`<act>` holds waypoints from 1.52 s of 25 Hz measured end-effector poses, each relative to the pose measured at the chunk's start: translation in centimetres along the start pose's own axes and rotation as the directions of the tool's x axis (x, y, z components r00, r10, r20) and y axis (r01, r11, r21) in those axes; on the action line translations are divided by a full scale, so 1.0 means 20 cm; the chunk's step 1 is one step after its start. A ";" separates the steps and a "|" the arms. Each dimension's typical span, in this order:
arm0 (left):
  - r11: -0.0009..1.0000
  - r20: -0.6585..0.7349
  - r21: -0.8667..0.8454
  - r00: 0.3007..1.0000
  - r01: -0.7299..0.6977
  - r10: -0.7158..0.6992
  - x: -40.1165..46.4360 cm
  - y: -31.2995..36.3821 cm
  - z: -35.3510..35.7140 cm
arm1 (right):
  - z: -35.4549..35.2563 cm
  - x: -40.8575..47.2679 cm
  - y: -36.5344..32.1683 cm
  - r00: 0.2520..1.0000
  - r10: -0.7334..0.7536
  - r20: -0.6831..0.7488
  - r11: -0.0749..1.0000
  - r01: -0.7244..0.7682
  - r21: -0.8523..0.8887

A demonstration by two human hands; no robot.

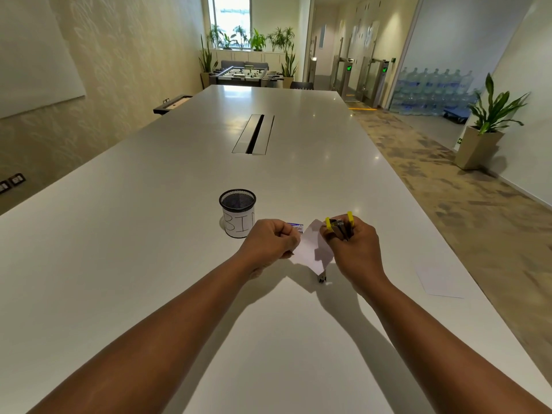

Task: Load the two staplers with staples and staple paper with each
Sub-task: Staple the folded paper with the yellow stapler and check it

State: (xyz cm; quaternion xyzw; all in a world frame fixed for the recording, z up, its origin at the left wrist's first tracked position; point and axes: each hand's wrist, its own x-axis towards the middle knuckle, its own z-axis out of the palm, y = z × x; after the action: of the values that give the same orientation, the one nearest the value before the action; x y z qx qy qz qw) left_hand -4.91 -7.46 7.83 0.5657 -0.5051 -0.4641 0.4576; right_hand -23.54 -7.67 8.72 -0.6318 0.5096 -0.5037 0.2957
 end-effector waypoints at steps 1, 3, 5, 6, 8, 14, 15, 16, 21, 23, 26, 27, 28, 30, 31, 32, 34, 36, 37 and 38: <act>0.999 -0.001 -0.031 0.999 0.032 -0.032 0.00 -0.01 0.00 | 0.00 0.00 0.00 0.999 -0.026 0.027 1.000 0.026 -0.009; 0.993 0.021 -0.099 0.998 0.068 -0.067 -0.01 -0.01 0.01 | 0.00 -0.02 -0.01 0.993 -0.069 0.095 0.997 0.071 -0.018; 0.990 -0.006 -0.114 0.996 0.084 -0.085 -0.02 0.00 0.02 | 0.01 -0.03 -0.01 0.984 -0.122 0.132 0.991 0.128 -0.041; 0.989 -0.033 -0.116 0.995 0.090 -0.095 -0.02 0.01 0.03 | 0.02 -0.04 -0.01 0.977 -0.162 0.138 0.983 0.172 -0.063; 0.984 -0.073 -0.137 0.990 0.113 -0.123 -0.02 0.02 0.03 | 0.03 -0.06 0.00 0.953 -0.263 0.150 0.953 0.281 -0.116; 0.957 -0.040 -0.252 0.987 0.140 -0.155 -0.03 0.05 0.04 | 0.06 -0.06 0.05 0.855 -0.474 0.208 0.818 0.516 -0.254; 0.950 -0.020 -0.278 0.988 0.142 -0.154 -0.03 0.05 0.04 | 0.07 -0.06 0.06 0.852 -0.482 0.203 0.810 0.522 -0.267; 0.941 0.004 -0.306 0.989 0.145 -0.151 -0.02 0.04 0.03 | 0.07 -0.06 0.06 0.852 -0.488 0.189 0.807 0.523 -0.276; 0.935 0.077 -0.342 0.994 0.096 -0.074 -0.02 0.02 0.01 | 0.07 -0.06 0.06 0.838 -0.513 0.186 0.779 0.545 -0.311; 0.951 0.044 -0.308 0.999 0.035 -0.023 -0.01 0.03 0.01 | 0.06 -0.06 0.06 0.855 -0.465 0.230 0.808 0.516 -0.284; 0.981 -0.042 -0.175 0.997 -0.079 0.072 -0.01 0.04 0.01 | 0.04 -0.07 0.04 0.941 -0.266 0.210 0.949 0.294 -0.112; 0.987 -0.051 -0.109 0.992 -0.118 0.113 -0.01 0.03 0.01 | 0.03 -0.06 0.04 0.959 -0.198 0.202 0.974 0.217 -0.073; 0.987 -0.043 -0.055 0.988 -0.151 0.149 -0.01 0.03 0.01 | 0.03 -0.05 0.03 0.970 -0.146 0.195 0.986 0.158 -0.050; 0.981 -0.011 -0.019 0.981 -0.192 0.192 -0.01 0.02 0.03 | 0.02 -0.02 0.02 0.981 -0.063 0.182 0.997 0.068 -0.021; 0.979 -0.005 -0.037 0.979 -0.203 0.203 -0.01 0.02 0.03 | 0.02 -0.01 0.01 0.983 -0.020 0.181 1.000 0.019 0.005; 0.976 -0.009 -0.074 0.979 -0.203 0.203 -0.01 0.02 0.04 | 0.02 0.00 0.01 0.983 0.024 0.180 0.998 -0.033 0.047; 0.968 -0.013 -0.176 0.984 -0.178 0.178 0.00 0.00 0.05 | 0.03 0.01 0.01 0.978 0.102 0.180 0.981 -0.128 0.142; 0.957 -0.015 -0.249 0.989 -0.148 0.149 0.01 -0.02 0.05 | 0.03 0.00 0.03 0.972 0.156 0.173 0.961 -0.190 0.200; 0.950 -0.019 -0.279 0.990 -0.136 0.136 0.01 -0.04 0.05 | 0.03 0.00 0.04 0.971 0.170 0.171 0.955 -0.205 0.214; 0.943 -0.027 -0.309 0.992 -0.127 0.124 0.01 -0.04 0.05 | 0.03 0.00 0.04 0.970 0.174 0.172 0.952 -0.210 0.223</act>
State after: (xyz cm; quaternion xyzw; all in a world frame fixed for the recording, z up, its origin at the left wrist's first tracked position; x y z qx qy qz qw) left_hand -5.82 -7.55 6.79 0.4552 -0.4594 -0.5055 0.5711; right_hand -23.23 -8.10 7.78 -0.5751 0.4804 -0.4811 0.4549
